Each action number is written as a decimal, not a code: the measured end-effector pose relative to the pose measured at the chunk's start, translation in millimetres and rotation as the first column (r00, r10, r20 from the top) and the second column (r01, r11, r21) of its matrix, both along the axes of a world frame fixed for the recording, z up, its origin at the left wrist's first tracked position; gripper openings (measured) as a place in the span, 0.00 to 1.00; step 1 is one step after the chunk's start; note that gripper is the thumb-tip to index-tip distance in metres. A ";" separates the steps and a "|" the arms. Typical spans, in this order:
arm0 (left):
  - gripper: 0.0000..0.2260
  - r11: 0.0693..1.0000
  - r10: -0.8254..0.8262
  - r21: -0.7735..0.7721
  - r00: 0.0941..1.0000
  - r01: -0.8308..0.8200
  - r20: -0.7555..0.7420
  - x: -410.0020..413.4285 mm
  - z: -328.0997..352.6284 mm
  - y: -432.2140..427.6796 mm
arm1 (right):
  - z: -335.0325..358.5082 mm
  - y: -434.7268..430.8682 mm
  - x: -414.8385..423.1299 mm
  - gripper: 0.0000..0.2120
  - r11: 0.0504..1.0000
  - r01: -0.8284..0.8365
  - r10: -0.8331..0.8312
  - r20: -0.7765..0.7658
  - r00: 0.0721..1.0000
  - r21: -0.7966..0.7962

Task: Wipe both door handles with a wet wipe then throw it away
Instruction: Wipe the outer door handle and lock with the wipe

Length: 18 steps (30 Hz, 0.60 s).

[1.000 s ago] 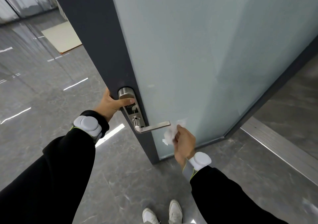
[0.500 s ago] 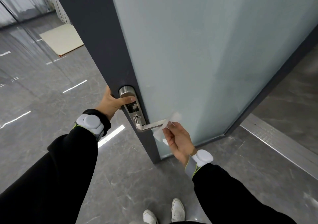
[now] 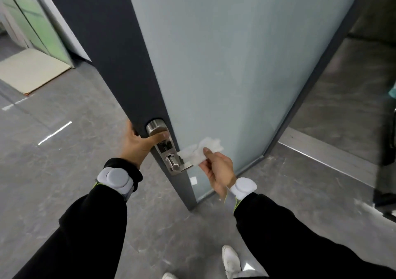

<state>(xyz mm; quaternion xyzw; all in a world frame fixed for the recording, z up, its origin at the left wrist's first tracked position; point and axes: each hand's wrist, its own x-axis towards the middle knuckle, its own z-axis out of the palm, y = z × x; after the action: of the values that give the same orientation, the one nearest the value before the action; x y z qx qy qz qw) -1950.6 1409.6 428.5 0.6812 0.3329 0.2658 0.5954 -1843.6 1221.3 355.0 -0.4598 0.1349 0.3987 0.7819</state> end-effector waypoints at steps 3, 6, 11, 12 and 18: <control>0.41 1.000 -0.016 -0.003 1.000 0.016 0.000 -2.8 2.1 4.8 | -3.1 7.4 -7.2 0.08 0.996 0.059 -0.057 0.032 0.998 -0.069; 0.40 0.999 -0.042 0.032 0.999 0.041 0.020 -4.9 5.7 3.9 | -1.3 13.6 -16.4 0.11 0.990 0.122 -0.120 0.041 0.992 -0.073; 0.37 0.993 -0.100 0.067 0.992 0.095 0.076 -6.5 8.4 5.5 | 3.8 20.0 -26.3 0.06 0.971 0.212 -0.203 0.086 0.975 -0.109; 0.36 0.992 -0.106 0.075 0.991 0.100 0.085 -6.4 8.3 6.5 | 5.0 22.4 -28.6 0.05 0.967 0.225 -0.215 0.092 0.972 -0.118; 0.40 0.988 -0.132 0.091 0.985 0.122 0.114 -8.7 9.0 9.7 | 3.6 42.1 -62.7 0.04 0.948 0.287 -0.279 0.076 0.957 -0.138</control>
<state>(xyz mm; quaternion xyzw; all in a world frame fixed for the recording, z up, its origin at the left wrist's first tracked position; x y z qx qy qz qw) -1959.3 1419.4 437.5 0.7080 0.2412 0.2815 0.6011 -1906.3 1263.3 358.6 -0.5031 0.2069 0.2583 0.7984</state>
